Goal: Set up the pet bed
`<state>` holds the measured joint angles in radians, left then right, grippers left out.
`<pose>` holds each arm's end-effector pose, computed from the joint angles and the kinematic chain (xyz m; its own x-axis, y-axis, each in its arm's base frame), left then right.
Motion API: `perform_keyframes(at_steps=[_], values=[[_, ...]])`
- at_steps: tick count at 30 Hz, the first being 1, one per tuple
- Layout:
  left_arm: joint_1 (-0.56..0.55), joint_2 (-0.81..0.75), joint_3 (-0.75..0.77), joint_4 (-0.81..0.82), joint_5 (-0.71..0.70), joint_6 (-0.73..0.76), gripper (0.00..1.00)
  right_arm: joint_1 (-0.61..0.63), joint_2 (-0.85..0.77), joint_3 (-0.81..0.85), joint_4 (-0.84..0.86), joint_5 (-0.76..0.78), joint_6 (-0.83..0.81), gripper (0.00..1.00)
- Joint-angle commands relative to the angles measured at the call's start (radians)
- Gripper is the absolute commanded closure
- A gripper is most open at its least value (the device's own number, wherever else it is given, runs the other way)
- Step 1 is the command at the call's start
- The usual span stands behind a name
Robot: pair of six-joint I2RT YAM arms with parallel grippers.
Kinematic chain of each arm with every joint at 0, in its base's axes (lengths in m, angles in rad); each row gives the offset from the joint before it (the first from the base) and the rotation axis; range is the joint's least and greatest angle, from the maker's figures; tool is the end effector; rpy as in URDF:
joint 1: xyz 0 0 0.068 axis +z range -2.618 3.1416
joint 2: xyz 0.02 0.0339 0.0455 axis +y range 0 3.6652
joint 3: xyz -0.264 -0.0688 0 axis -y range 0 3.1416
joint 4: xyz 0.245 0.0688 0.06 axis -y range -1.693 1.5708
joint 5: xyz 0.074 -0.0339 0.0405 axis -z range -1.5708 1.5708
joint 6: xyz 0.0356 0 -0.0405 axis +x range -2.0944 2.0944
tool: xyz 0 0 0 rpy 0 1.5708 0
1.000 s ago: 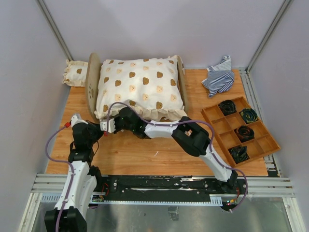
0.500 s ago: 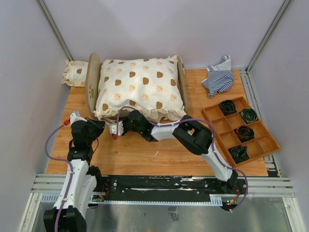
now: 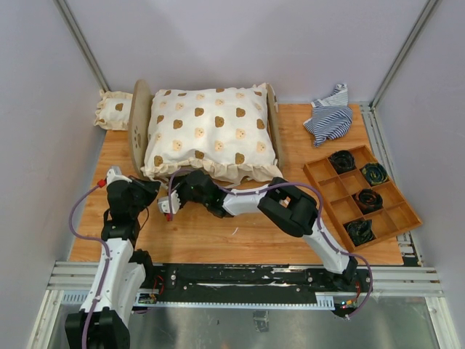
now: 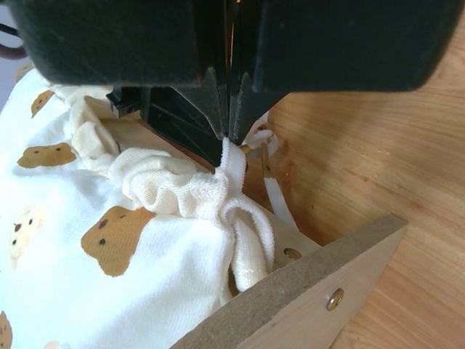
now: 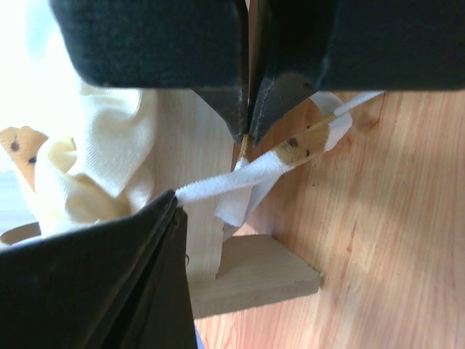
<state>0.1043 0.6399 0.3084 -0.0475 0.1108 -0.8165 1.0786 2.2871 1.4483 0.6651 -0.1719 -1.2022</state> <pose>0.1606 0.0129 0.2077 -0.2510 -0.7545 -0.6064 -0.2691 0.6561 -0.7051 0.2352 0.4516 0.1516 0.8548 -0.3507 -0.3825 -0.4177 -0.0278 -0.9081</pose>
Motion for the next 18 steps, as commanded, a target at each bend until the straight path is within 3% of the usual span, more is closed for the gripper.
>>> perform_keyframes(at_steps=[1, 4, 10, 18], values=[[0.02, 0.007, 0.041, 0.005, 0.023, 0.003, 1.0, 0.024, -0.018, 0.014, 0.047, -0.041, -0.051, 1.0], [0.037, 0.017, 0.058, -0.017, 0.021, 0.01, 0.97, 0.029, -0.025, 0.005, 0.062, -0.073, -0.038, 1.0], [0.084, 0.076, 0.123, -0.114, -0.008, -0.035, 0.69, 0.027, -0.018, 0.019, 0.057, -0.105, 0.001, 1.0], [0.127, 0.088, 0.181, -0.278, -0.122, -0.097, 0.54, 0.027, 0.011, 0.067, 0.033, -0.117, 0.025, 1.0]])
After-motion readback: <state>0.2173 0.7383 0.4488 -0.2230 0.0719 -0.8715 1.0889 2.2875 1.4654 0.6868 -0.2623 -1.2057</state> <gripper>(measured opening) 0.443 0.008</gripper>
